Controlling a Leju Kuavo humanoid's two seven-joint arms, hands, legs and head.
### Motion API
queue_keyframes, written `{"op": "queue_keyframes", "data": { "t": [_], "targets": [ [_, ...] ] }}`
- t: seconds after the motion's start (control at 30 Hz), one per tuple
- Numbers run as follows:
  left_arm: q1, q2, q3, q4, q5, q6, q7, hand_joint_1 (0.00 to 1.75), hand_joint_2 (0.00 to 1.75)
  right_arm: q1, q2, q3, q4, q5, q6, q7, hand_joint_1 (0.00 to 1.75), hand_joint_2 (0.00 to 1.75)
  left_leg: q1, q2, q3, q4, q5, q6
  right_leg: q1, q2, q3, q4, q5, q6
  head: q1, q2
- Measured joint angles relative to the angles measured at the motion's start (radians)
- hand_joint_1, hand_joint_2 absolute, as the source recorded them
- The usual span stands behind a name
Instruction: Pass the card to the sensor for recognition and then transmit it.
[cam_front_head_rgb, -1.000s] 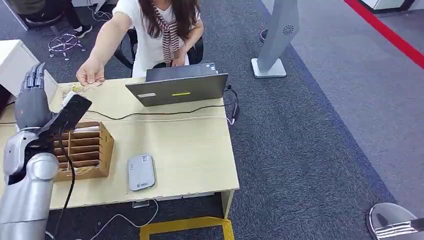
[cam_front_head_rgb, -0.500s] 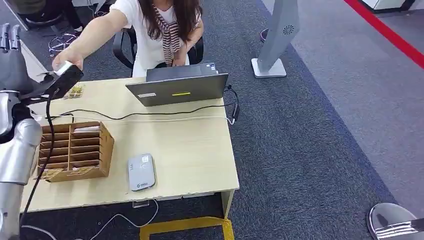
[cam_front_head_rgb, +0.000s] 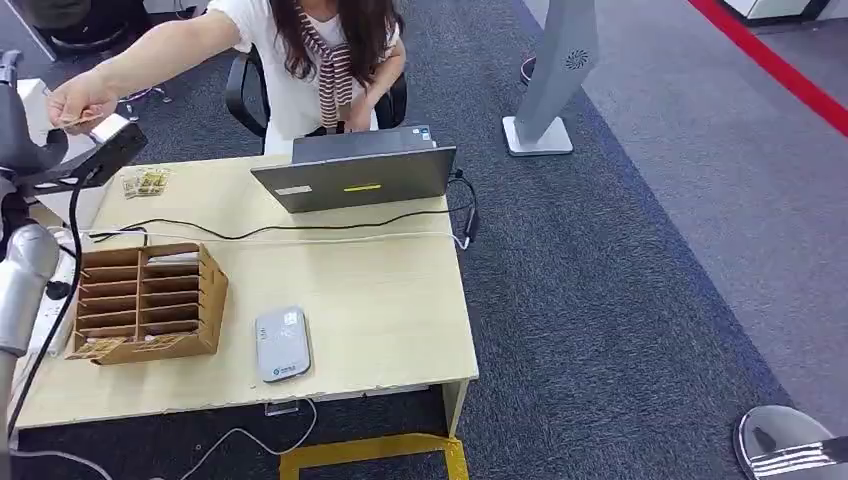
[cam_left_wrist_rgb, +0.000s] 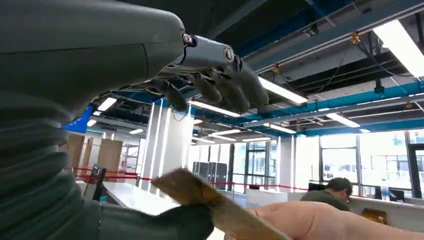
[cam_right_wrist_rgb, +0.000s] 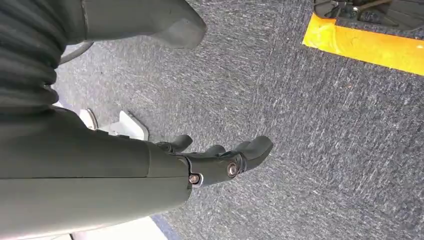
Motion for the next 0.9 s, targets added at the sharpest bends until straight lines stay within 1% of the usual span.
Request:
{"op": "queue_keyframes", "data": {
  "t": [0.37, 0.47, 0.57, 0.63, 0.7, 0.73, 0.8, 0.9],
  "targets": [
    [0.000, 0.013, 0.000, 0.012, 0.001, 0.003, -0.007, 1.75, 1.75, 0.000, 0.000, 0.008, 0.002, 0.006, 0.001, -0.001, 0.00, 1.75, 0.000, 0.000, 0.000, 0.000, 0.000, 0.000, 0.000, 0.000, 0.000, 0.000, 0.000, 0.000, 0.000, 0.000],
    [0.004, 0.013, 0.000, 0.015, 0.009, 0.017, -0.021, 1.75, 1.75, 0.000, 0.000, 0.009, 0.003, 0.007, 0.001, -0.001, 0.00, 1.75, 0.000, 0.000, 0.000, 0.000, 0.000, 0.000, 0.000, 0.000, 0.000, 0.000, 0.000, 0.000, 0.000, 0.000],
    [0.025, 0.012, 0.000, 0.015, 0.026, 0.031, -0.048, 1.75, 1.75, 0.000, 0.000, 0.009, 0.003, 0.006, 0.000, -0.001, 0.00, 1.75, 0.000, 0.000, 0.000, 0.000, 0.000, 0.000, 0.000, 0.000, 0.000, 0.000, 0.000, 0.000, 0.000, 0.000],
    [0.053, 0.005, 0.000, 0.010, 0.043, 0.040, -0.070, 1.75, 1.75, 0.000, 0.000, 0.009, 0.003, 0.004, 0.000, 0.000, 0.00, 1.75, 0.000, 0.000, 0.000, 0.000, 0.000, 0.000, 0.000, 0.000, 0.000, 0.000, 0.000, 0.000, 0.000, 0.000],
    [0.099, -0.010, 0.000, -0.020, 0.065, 0.049, -0.097, 1.75, 1.75, 0.000, 0.000, 0.009, 0.003, -0.001, 0.000, 0.002, 0.00, 1.75, 0.000, 0.000, 0.000, 0.000, 0.000, 0.000, 0.000, 0.000, 0.000, 0.000, 0.000, 0.000, 0.000, 0.000],
    [0.130, -0.021, 0.000, -0.043, 0.076, 0.055, -0.109, 1.75, 1.75, 0.000, 0.000, 0.009, 0.003, -0.002, 0.000, 0.005, 0.00, 1.75, 0.000, -0.001, 0.000, 0.000, 0.000, 0.000, 0.000, 0.000, 0.000, 0.000, 0.000, 0.000, 0.000, 0.000],
    [0.192, -0.045, -0.004, -0.094, 0.086, 0.053, -0.111, 1.75, 1.75, 0.000, 0.000, 0.009, 0.004, -0.003, -0.001, 0.005, 0.00, 1.75, 0.000, -0.001, 0.000, 0.000, 0.000, 0.000, 0.000, 0.000, 0.000, 0.000, 0.000, 0.000, 0.000, 0.000],
    [0.298, -0.089, -0.044, -0.194, 0.096, 0.039, -0.123, 1.75, 1.75, 0.000, 0.001, 0.009, 0.004, -0.006, -0.005, 0.009, 0.00, 1.75, -0.001, -0.001, 0.000, 0.000, 0.000, 0.000, -0.001, 0.000, 0.000, -0.001, 0.000, 0.000, -0.001, 0.000]
  ]
}}
